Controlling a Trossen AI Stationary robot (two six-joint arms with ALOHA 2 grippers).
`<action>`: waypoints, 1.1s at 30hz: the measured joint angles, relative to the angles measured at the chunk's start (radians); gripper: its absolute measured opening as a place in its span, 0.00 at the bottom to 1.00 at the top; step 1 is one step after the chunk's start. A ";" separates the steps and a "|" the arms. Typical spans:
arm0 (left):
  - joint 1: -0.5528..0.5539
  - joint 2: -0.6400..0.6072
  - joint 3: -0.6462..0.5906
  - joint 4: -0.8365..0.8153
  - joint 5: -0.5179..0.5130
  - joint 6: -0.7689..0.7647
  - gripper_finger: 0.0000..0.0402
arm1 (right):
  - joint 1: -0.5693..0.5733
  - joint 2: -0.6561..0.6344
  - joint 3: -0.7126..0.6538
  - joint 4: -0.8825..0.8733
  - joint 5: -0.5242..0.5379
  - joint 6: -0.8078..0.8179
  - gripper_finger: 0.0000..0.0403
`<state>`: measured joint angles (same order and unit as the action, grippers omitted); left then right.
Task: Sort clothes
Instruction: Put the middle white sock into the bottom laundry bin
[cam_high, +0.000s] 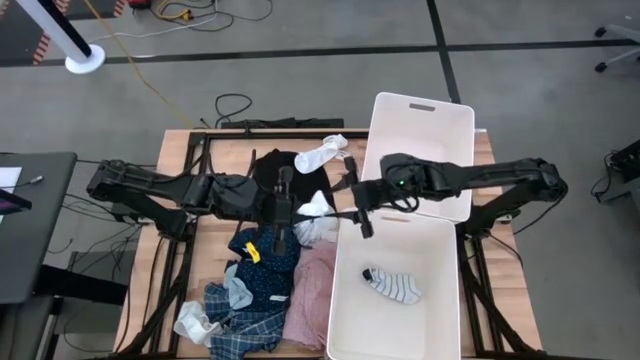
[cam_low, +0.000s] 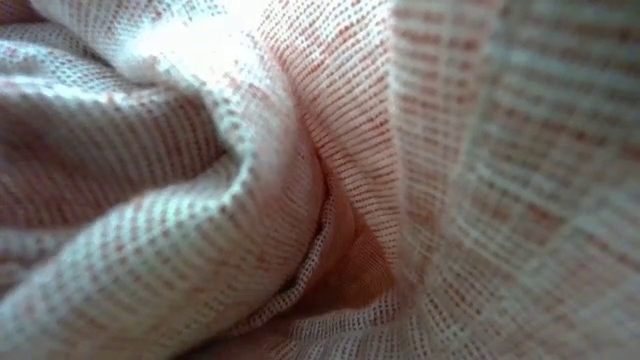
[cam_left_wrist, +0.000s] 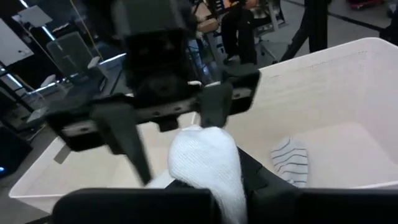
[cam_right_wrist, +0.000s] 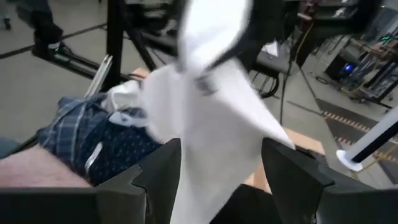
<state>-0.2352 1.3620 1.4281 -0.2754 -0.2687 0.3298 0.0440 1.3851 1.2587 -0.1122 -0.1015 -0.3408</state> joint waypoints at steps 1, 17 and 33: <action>0.000 0.005 0.000 0.001 0.000 0.000 0.01 | 0.000 0.007 0.000 0.000 0.001 0.000 0.59; 0.006 0.030 0.000 0.010 0.029 0.005 0.01 | 0.035 0.091 -0.001 0.042 -0.035 -0.048 0.41; 0.006 0.030 0.000 -0.065 0.021 -0.022 0.02 | 0.030 0.018 -0.001 -0.063 -0.010 -0.079 0.01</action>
<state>-0.2295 1.3922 1.4277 -0.3408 -0.2482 0.3080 0.0742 1.4032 1.2575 -0.1751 -0.1120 -0.4200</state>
